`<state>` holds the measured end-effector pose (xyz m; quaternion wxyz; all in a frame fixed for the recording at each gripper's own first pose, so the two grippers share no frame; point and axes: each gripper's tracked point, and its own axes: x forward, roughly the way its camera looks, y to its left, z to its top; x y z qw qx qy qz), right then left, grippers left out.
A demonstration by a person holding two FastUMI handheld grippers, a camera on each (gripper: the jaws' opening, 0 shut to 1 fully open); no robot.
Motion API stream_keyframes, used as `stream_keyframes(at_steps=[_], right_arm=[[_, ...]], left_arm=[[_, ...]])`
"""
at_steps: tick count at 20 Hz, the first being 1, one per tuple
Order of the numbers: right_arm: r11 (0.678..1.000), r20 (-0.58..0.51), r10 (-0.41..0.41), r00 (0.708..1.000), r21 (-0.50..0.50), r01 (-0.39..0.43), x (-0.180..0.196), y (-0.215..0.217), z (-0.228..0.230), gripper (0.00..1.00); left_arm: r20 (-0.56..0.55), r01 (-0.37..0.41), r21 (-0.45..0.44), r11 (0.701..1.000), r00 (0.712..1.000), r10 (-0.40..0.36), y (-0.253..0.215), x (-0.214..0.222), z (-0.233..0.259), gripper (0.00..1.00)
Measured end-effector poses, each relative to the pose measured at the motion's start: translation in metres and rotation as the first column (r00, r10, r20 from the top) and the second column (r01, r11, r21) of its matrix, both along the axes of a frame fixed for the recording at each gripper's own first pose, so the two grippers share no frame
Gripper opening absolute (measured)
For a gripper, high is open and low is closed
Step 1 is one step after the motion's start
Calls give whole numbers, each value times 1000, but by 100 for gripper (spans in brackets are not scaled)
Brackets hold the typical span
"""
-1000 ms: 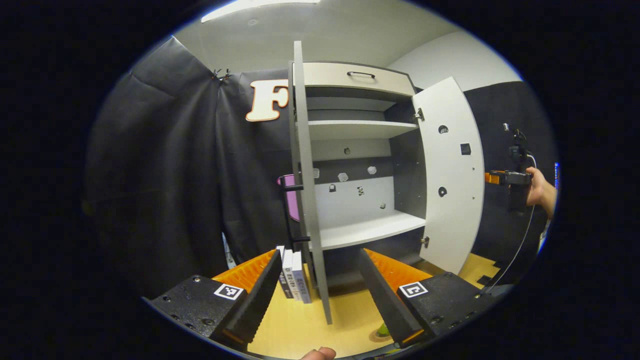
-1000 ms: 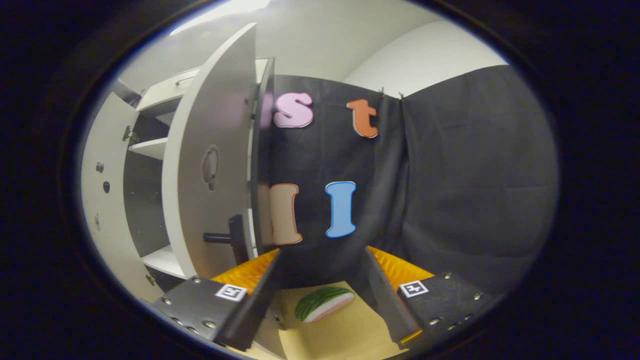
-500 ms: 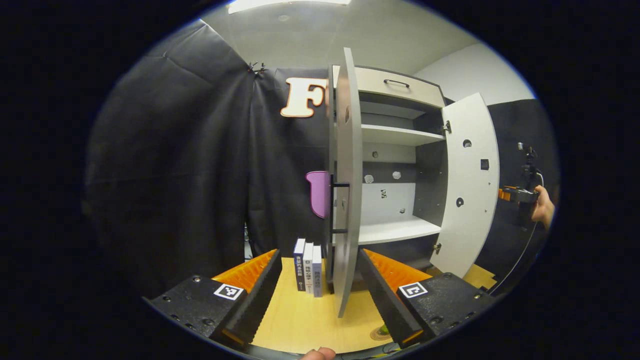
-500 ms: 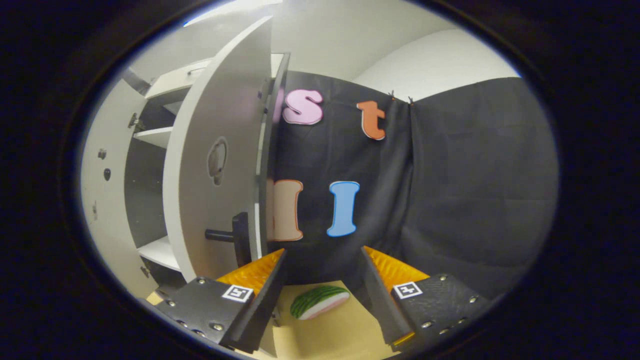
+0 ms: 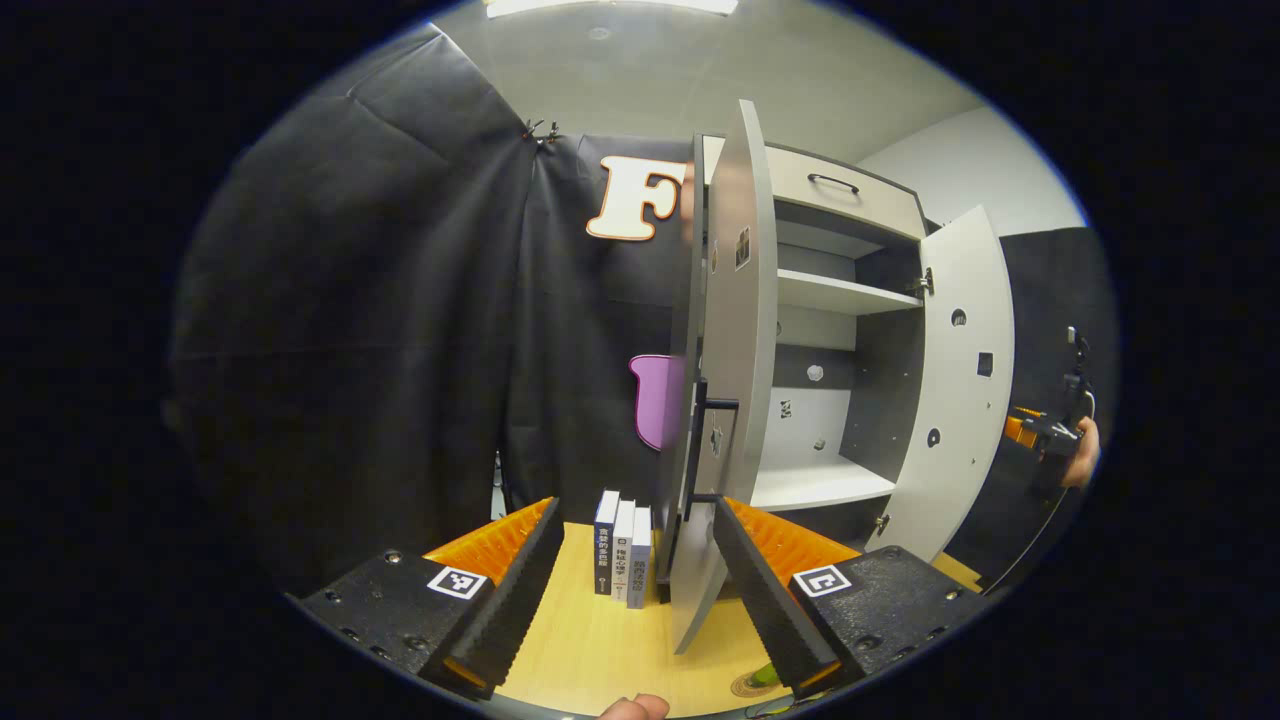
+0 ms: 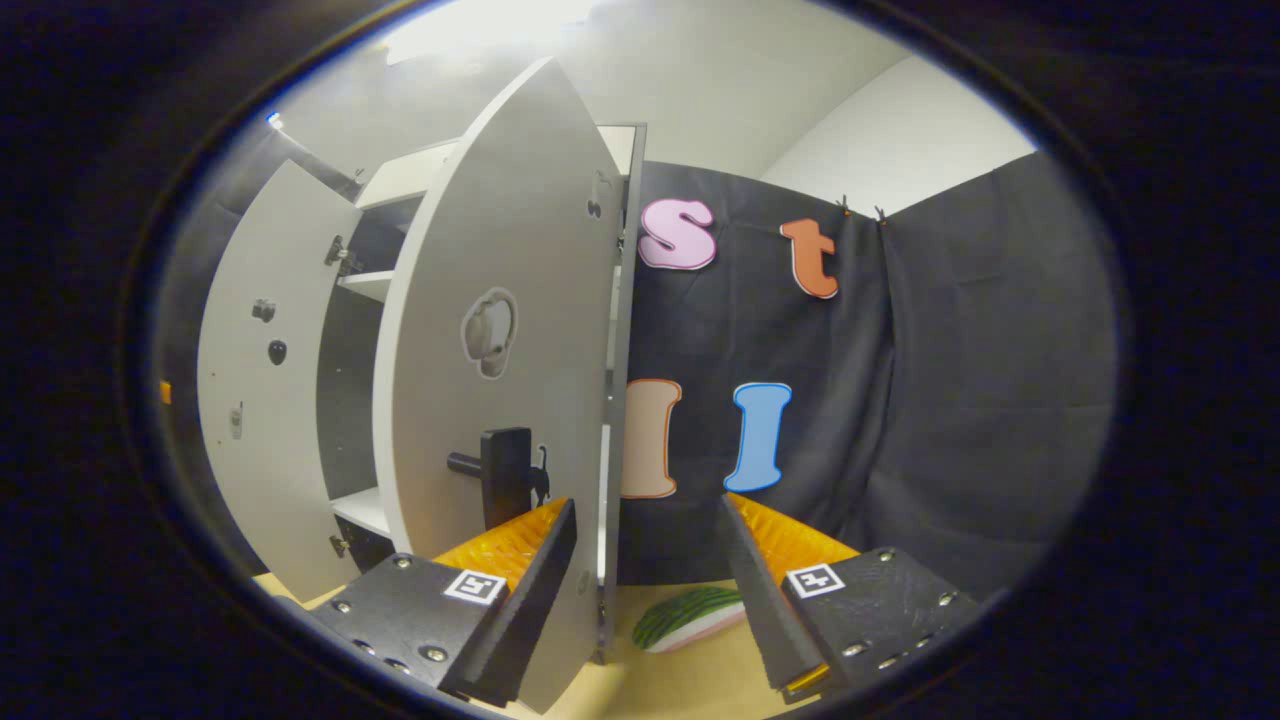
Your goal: Grasp the bottle in the cabinet with the left hand and place it on the coaster, then close the right door with the right hand and the left door with the left hand.
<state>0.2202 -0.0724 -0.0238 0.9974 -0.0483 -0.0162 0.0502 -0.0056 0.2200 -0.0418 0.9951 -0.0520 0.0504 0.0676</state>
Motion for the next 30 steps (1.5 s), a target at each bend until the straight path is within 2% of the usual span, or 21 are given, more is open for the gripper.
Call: stream_keyframes(at_steps=[1, 3, 5, 6, 8, 11, 13, 15, 16, 18, 21, 22, 25, 28, 29, 30], right_arm=[[1000, -3, -5, 1000, 4, 5, 0, 0, 1, 83], [1000, -11, -7, 1000, -6, 7, 0, 0, -1, 87], [1000, -17, -7, 1000, -2, 7, -1, 1, -2, 83], [1000, -14, -5, 1000, 5, 5, -1, 3, -2, 87], [1000, -11, 14, 1000, 11, -14, 0, 9, -1, 87], [995, -27, 96, 995, 24, -96, 4, 56, -8, 87], [989, -33, 150, 988, 26, -149, 4, 82, -12, 83], [977, -45, 212, 976, 24, -211, 6, 110, -21, 92], [974, -44, 228, 973, 16, -228, 9, 120, -24, 89], [978, -41, 207, 978, -3, -207, 14, 121, -27, 92], [979, -62, 205, 977, 31, -203, 14, 130, -31, 95], [978, -59, 207, 976, 41, -205, 11, 131, -29, 93], [980, -59, 197, 979, 52, -194, 2, 124, -29, 95], [982, -78, 181, 980, 63, -177, -13, 119, -33, 96], [983, -81, 175, 981, 65, -170, -20, 117, -34, 93], [984, -82, 173, 982, 66, -168, -28, 115, -34, 99]], left_arm=[[3, -8, 0, 1000, 1000, 8, 3, -2, -1, 96], [18, -35, 14, 999, 999, 35, 10, -9, 0, 96], [8, -64, 20, 998, 998, 64, 14, -21, -4, 95], [6, -66, 19, 998, 998, 66, 14, -25, -4, 95], [5, -82, 26, 996, 997, 82, 20, -35, -4, 95], [13, -109, 48, 993, 994, 108, 28, -46, -3, 95], [38, -141, 77, 987, 990, 138, 40, -53, 3, 95], [30, -149, 78, 986, 989, 147, 42, -63, 1, 95], [31, -157, 80, 984, 987, 155, 45, -67, 1, 94], [35, -179, 89, 980, 984, 176, 58, -72, 4, 95], [31, -194, 83, 977, 981, 192, 67, -76, 0, 94], [24, -198, 78, 977, 980, 197, 71, -77, -3, 94], [12, -205, 83, 975, 979, 205, 79, -78, -15, 94], [10, -209, 80, 975, 978, 209, 93, -63, -21, 94], [10, -202, 63, 977, 979, 202, 95, -57, -26, 94], [0, -191, 40, 981, 982, 191, 94, -50, -30, 94]])
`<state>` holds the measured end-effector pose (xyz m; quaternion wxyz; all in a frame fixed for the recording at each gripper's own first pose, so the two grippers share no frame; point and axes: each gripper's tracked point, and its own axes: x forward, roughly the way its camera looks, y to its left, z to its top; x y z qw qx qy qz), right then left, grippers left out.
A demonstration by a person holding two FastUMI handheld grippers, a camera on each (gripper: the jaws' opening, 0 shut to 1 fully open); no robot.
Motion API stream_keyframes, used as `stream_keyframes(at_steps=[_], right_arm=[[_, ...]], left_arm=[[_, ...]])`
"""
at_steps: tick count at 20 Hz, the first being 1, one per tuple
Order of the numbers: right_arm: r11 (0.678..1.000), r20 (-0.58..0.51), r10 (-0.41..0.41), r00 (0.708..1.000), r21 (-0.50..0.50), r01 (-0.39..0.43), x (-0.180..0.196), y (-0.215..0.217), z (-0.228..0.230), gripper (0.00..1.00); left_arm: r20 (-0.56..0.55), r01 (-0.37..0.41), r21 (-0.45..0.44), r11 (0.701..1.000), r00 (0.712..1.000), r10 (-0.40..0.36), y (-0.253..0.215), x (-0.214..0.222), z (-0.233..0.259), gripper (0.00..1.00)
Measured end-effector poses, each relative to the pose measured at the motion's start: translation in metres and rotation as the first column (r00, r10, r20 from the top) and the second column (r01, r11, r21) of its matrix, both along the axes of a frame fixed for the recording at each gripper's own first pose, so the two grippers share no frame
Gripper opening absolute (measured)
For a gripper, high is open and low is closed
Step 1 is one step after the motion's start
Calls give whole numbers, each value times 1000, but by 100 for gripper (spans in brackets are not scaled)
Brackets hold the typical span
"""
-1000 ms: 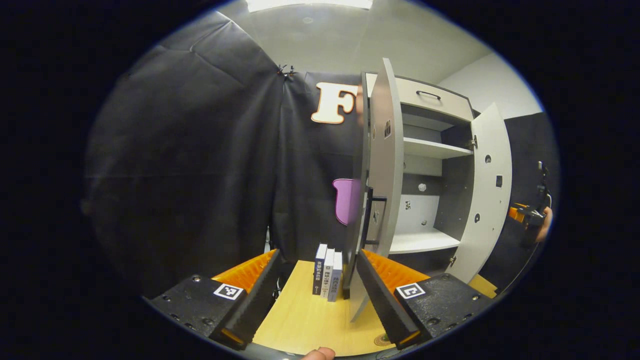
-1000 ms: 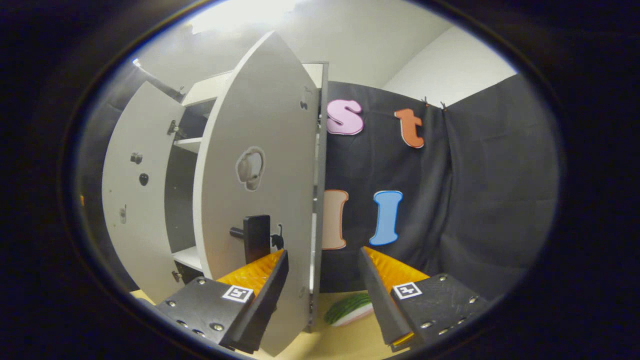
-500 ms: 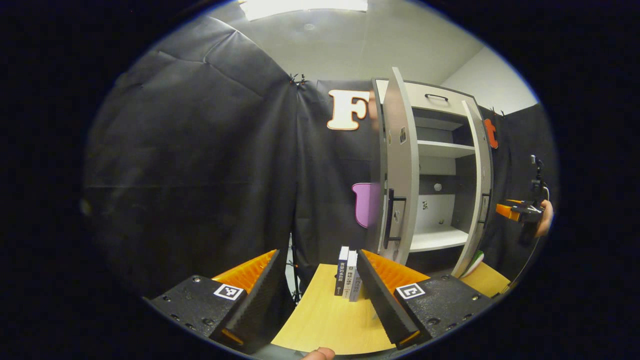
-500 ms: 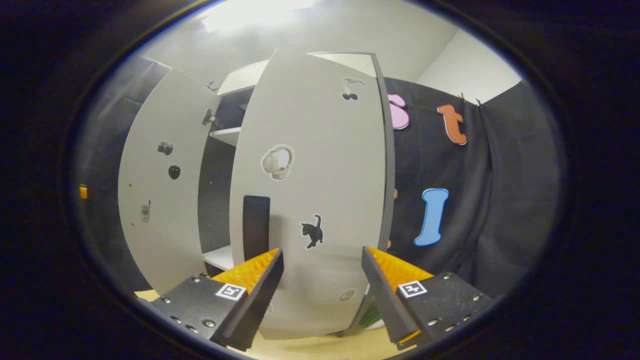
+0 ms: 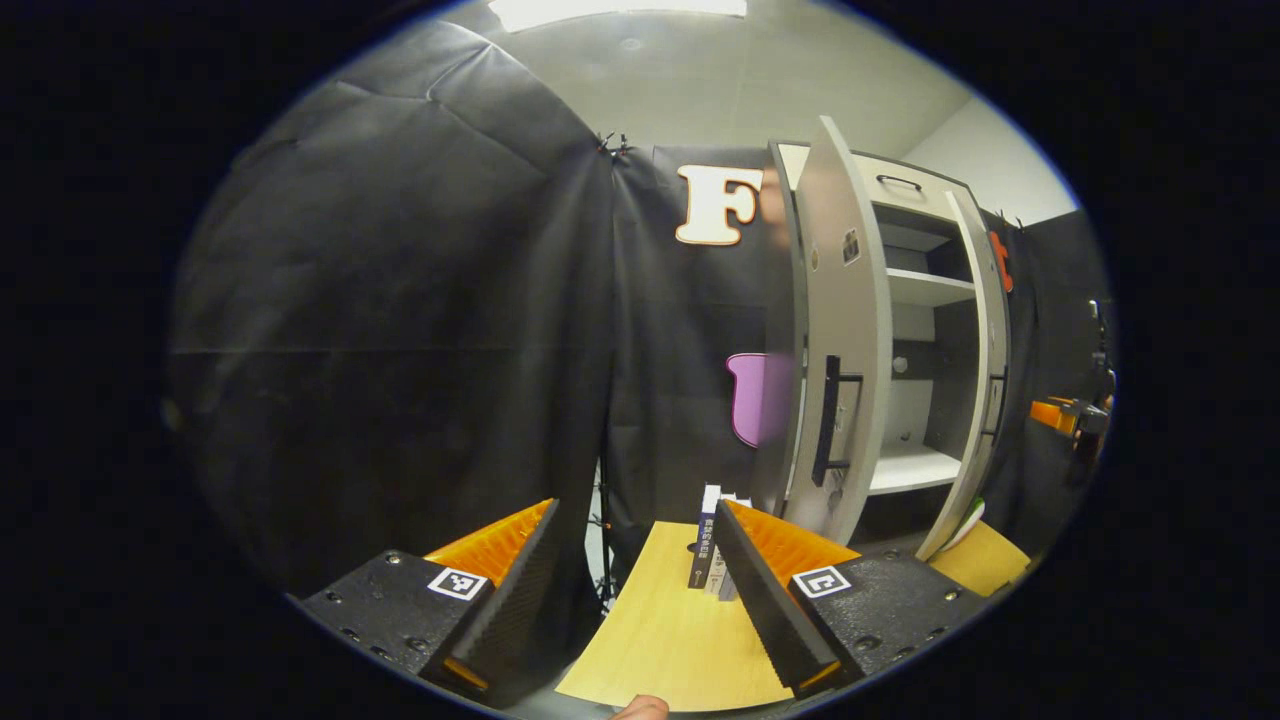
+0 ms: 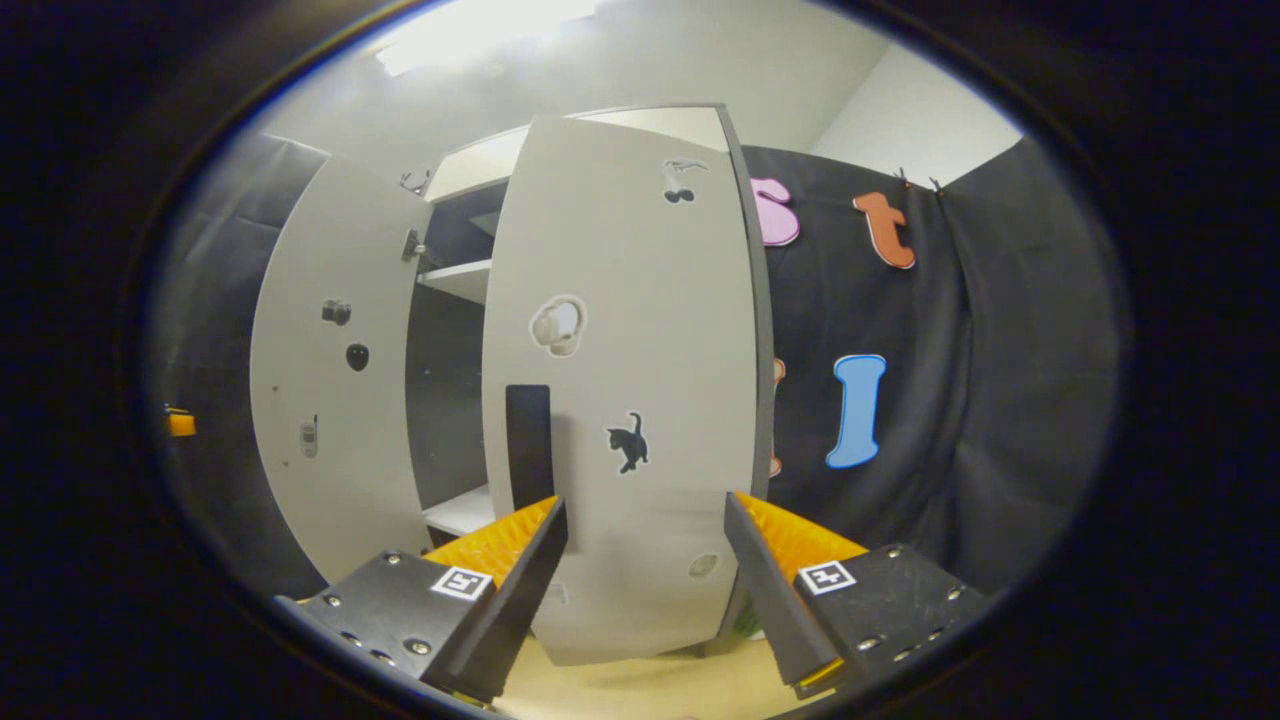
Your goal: Grasp the bottle in the cabinet with the left hand and place it on the coaster, then close the right door with the right hand and the left door with the left hand.
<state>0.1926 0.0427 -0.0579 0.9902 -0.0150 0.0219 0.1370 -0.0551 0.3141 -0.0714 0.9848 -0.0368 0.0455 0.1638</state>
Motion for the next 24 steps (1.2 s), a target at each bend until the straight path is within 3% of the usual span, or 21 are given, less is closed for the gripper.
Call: stream_keyframes(at_steps=[6, 10, 12, 13, 16, 17, 19, 21, 22, 24], right_arm=[[999, -9, -29, 1000, -15, 29, -49, -23, -11, 95], [999, 2, -29, 1000, -14, 29, -82, -30, -16, 96], [1000, 5, -31, 999, -1, 31, -100, -31, -18, 96], [1000, 7, -29, 1000, 6, 29, -109, -31, -19, 96], [999, 9, -27, 1000, 28, 27, -136, -32, -21, 96], [999, 6, -30, 1000, 36, 30, -144, -33, -23, 96], [998, 12, -44, 999, 54, 43, -160, -36, -23, 96], [997, 11, -46, 999, 69, 45, -174, -38, -25, 96], [997, 10, -51, 999, 65, 51, -179, -42, -27, 96], [996, 8, -75, 997, 49, 75, -189, -53, -31, 96]], left_arm=[[-6, 83, -14, 996, 996, -83, -15, 68, -8, 94], [26, 62, 33, 998, 998, -63, -18, 111, 14, 92], [39, 86, 40, 996, 995, -87, -33, 132, 20, 97], [40, 93, 54, 994, 995, -96, -37, 140, 21, 92], [10, 150, 67, 986, 988, -151, -58, 165, 17, 91], [-10, 168, 67, 984, 986, -168, -67, 172, 12, 94], [24, 184, 60, 981, 982, -186, -78, 172, 19, 88], [-4, 237, -19, 971, 971, -237, -103, 178, 7, 86], [-19, 257, -35, 966, 966, -257, -116, 178, 3, 91], [-26, 271, 2, 962, 962, -271, -136, 180, 8, 91]])
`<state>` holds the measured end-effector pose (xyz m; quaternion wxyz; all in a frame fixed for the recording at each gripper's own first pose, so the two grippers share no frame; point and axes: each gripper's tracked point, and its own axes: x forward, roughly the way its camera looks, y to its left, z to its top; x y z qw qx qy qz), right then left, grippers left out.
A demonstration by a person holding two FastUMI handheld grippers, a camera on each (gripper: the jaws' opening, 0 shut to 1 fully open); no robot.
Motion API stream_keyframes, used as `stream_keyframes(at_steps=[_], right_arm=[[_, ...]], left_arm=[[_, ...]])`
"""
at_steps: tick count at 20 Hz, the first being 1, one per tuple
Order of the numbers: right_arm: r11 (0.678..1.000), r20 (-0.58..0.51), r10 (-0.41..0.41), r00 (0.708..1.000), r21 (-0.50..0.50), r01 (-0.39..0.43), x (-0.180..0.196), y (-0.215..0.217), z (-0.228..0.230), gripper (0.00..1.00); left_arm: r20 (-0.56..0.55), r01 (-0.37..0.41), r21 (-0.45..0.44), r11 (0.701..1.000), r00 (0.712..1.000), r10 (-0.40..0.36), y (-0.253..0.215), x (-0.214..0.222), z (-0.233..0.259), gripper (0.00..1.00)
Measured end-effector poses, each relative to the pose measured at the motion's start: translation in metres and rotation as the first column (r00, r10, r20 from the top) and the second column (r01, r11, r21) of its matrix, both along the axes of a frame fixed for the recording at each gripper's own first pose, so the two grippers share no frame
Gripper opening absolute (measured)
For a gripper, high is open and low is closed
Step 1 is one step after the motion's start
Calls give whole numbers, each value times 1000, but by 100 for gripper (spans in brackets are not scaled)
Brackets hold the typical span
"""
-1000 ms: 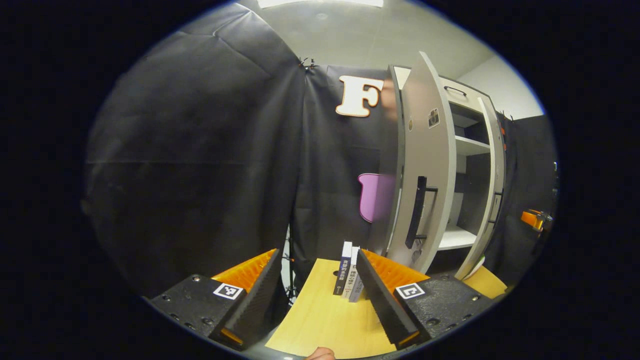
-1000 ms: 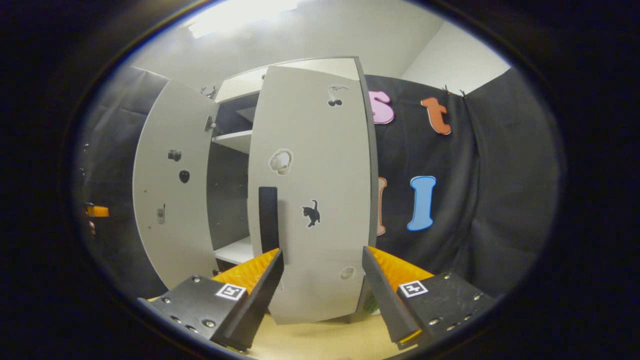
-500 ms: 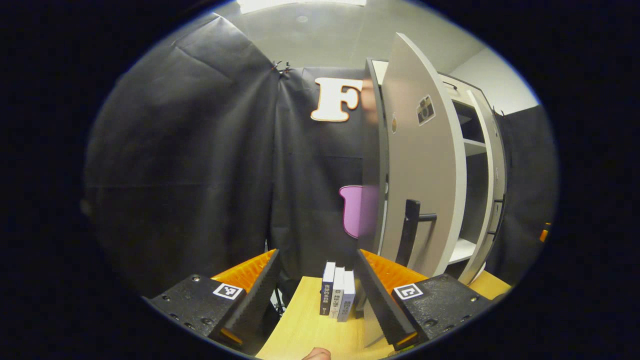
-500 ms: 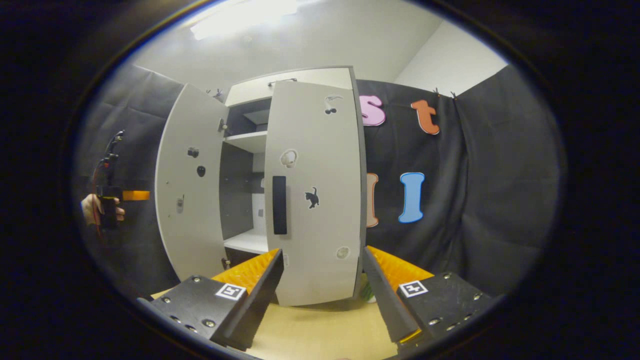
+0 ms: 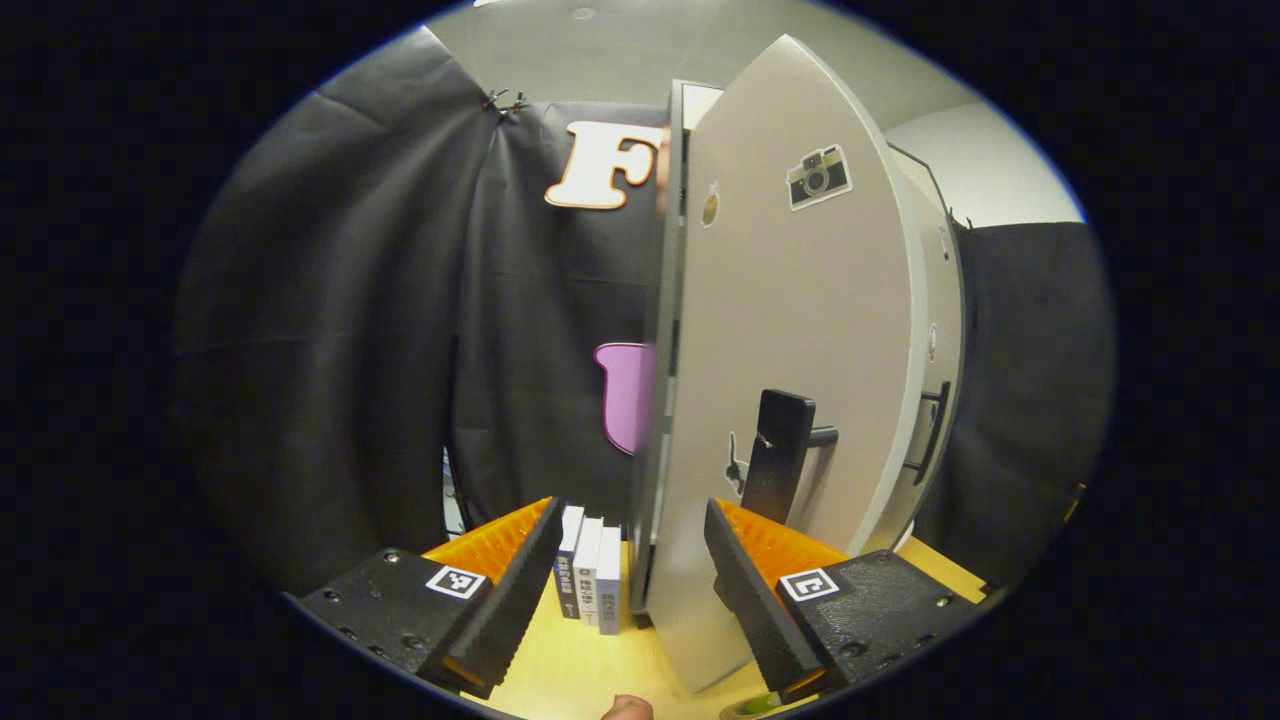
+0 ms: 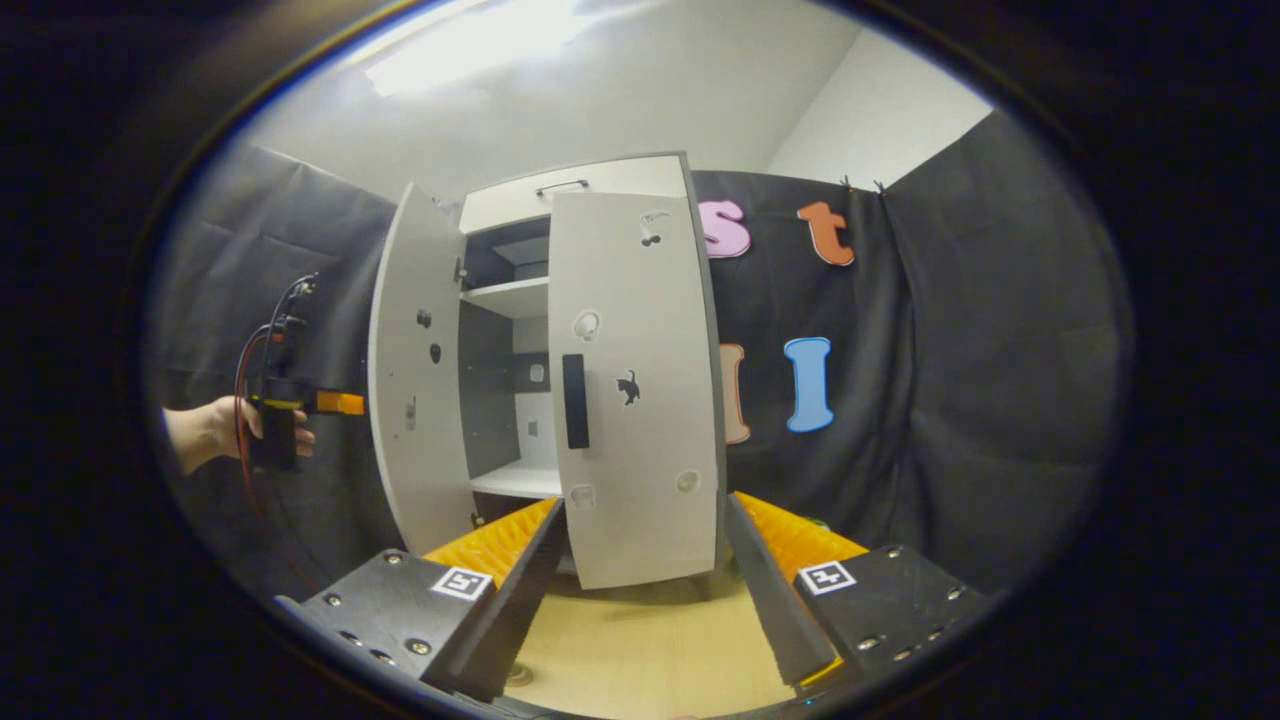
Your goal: Grasp the bottle in the cabinet with the left hand and place it on the coaster, then close the right door with the right hand and the left door with the left hand.
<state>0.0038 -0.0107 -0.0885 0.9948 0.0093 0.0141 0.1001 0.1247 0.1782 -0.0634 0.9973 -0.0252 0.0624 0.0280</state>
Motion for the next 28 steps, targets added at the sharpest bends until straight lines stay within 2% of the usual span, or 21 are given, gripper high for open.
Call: stream_keyframes(at_steps=[2, 3, 6, 9, 10, 14, 17, 20, 21, 22, 24, 25, 26, 27, 28], right_arm=[[1000, -14, -22, 1000, -9, 22, -7, -9, -4, 92], [1000, -18, -26, 999, -10, 26, -9, -11, -5, 96], [999, -21, -40, 999, -22, 40, -14, -19, -4, 96], [998, -29, -57, 998, -26, 57, -11, -22, -4, 99], [998, -29, -52, 998, -26, 52, -10, -21, -3, 96], [998, -31, -53, 998, -21, 52, -6, -21, -1, 96], [998, -24, -59, 998, -22, 59, -4, -22, 2, 96], [998, -18, -63, 998, -27, 62, -2, -23, 4, 96], [997, -16, -66, 998, -34, 65, -1, -25, 5, 96], [997, -14, -67, 998, -43, 67, -1, -26, 6, 96], [996, -9, -77, 997, -55, 76, 0, -31, 6, 96], [995, -14, -82, 997, -55, 81, 0, -32, 6, 93], [995, -18, -85, 996, -53, 84, 0, -34, 5, 96], [995, -19, -90, 996, -52, 89, 0, -35, 7, 96], [995, -16, -91, 996, -52, 90, 0, -37, 10, 96]], left_arm=[[27, -16, 51, 999, 1000, 15, -9, 5, 8, 91], [28, -19, 55, 998, 999, 17, -11, 7, 6, 91], [20, -3, 13, 1000, 1000, 2, -22, 10, 3, 91], [30, 7, 23, 1000, 1000, -7, -25, 12, 5, 91], [30, 15, 18, 1000, 999, -16, -28, 13, 5, 91], [29, 24, -6, 1000, 999, -24, -40, 18, 3, 92], [33, 51, -10, 999, 998, -51, -56, 27, 2, 91], [39, 81, -53, 995, 996, -79, -75, 36, 0, 92], [40, 95, -54, 994, 995, -93, -80, 39, 0, 87], [46, 105, -45, 993, 994, -103, -86, 43, 2, 93], [59, 107, -13, 994, 993, -106, -92, 51, 4, 93], [60, 106, -5, 994, 993, -105, -95, 54, 4, 97], [61, 104, -6, 995, 993, -103, -97, 56, 5, 93], [61, 96, -12, 995, 994, -95, -99, 58, 5, 97], [61, 88, -19, 996, 994, -86, -99, 57, 6, 94]])
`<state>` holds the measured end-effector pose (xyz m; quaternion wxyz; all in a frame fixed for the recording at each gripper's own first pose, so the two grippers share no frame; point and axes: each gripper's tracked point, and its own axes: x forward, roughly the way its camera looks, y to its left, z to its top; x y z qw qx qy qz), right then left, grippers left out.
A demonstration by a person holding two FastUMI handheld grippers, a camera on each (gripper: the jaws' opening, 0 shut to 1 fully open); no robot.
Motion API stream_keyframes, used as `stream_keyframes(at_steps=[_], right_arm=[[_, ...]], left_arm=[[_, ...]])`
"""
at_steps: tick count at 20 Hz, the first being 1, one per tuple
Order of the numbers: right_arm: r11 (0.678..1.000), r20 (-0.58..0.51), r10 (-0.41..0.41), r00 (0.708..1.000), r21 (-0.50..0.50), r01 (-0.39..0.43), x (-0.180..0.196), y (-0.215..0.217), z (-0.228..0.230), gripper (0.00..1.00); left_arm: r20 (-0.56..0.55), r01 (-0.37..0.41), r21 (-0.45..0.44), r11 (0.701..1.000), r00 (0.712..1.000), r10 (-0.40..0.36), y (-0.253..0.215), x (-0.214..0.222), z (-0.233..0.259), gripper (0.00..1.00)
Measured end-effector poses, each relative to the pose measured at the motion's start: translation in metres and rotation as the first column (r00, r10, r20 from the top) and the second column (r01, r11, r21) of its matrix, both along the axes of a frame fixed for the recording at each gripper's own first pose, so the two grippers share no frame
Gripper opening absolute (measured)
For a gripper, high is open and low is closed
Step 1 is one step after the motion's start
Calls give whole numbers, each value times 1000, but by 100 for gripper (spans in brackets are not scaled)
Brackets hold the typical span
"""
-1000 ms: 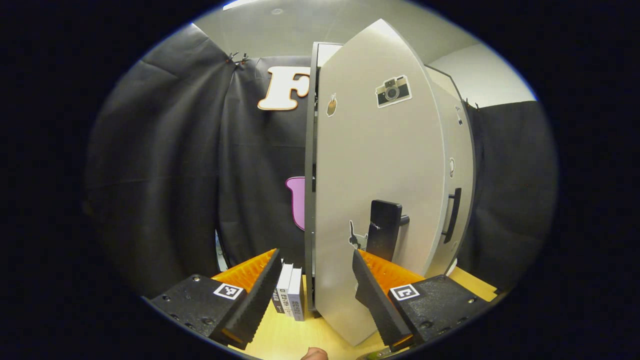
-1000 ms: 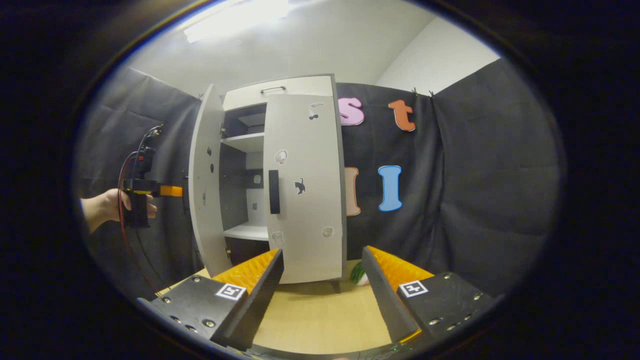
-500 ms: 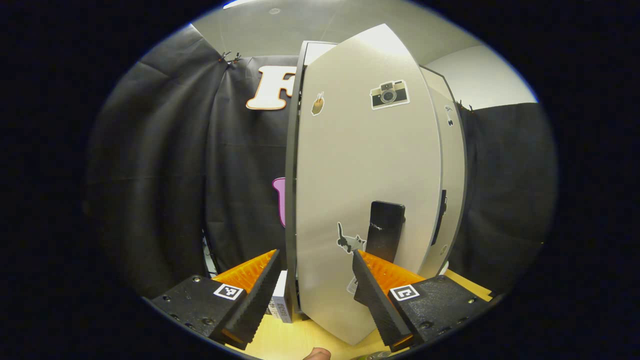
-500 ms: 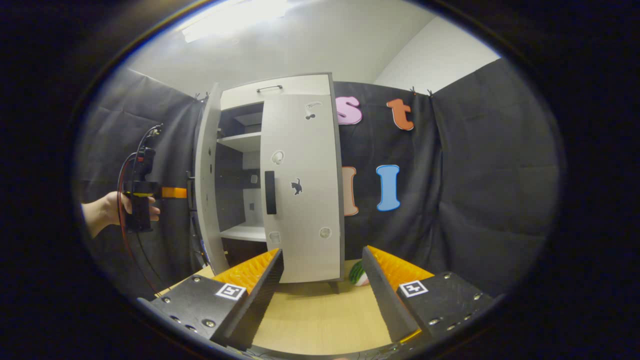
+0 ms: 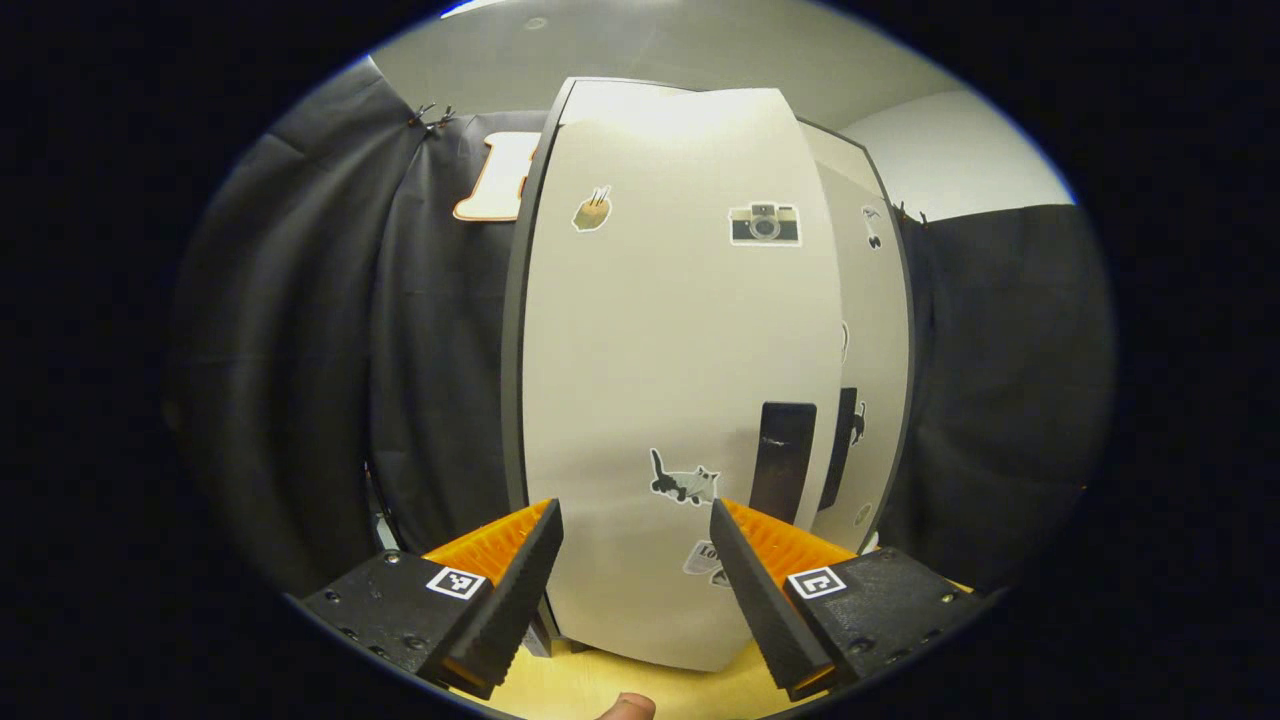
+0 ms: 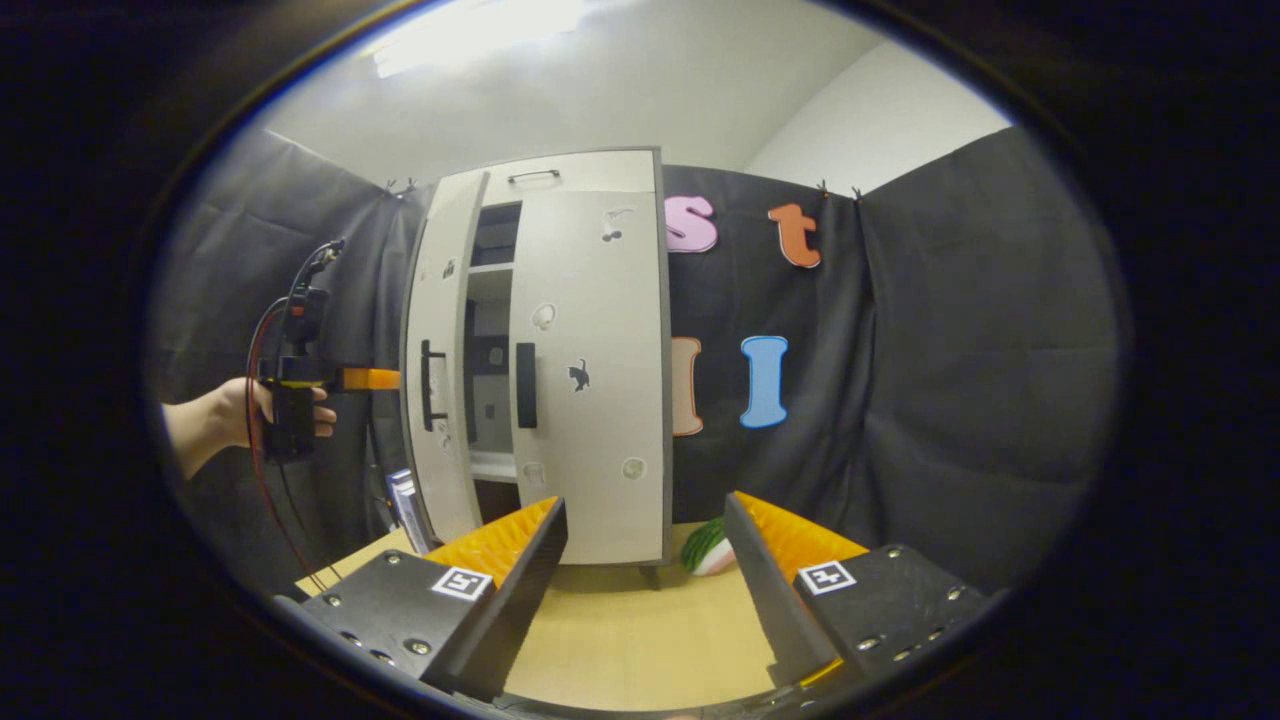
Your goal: Grasp the bottle in the cabinet with the left hand and place it on the coaster, then close the right door with the right hand and the left door with the left hand.
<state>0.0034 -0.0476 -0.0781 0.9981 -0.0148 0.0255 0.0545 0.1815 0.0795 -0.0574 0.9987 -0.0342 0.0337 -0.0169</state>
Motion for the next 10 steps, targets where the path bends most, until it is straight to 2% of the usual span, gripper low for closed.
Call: stream_keyframes(at_steps=[5, 10], right_arm=[[1000, 24, 22, 999, 5, -22, -3, 4, 14, 96], [999, 60, 46, 997, 17, -47, -11, 15, 28, 96]], left_arm=[[-18, -43, -19, 999, 999, 42, 1, -23, 2, 95], [-29, -58, 59, 997, 998, 60, -7, -73, 7, 94]])
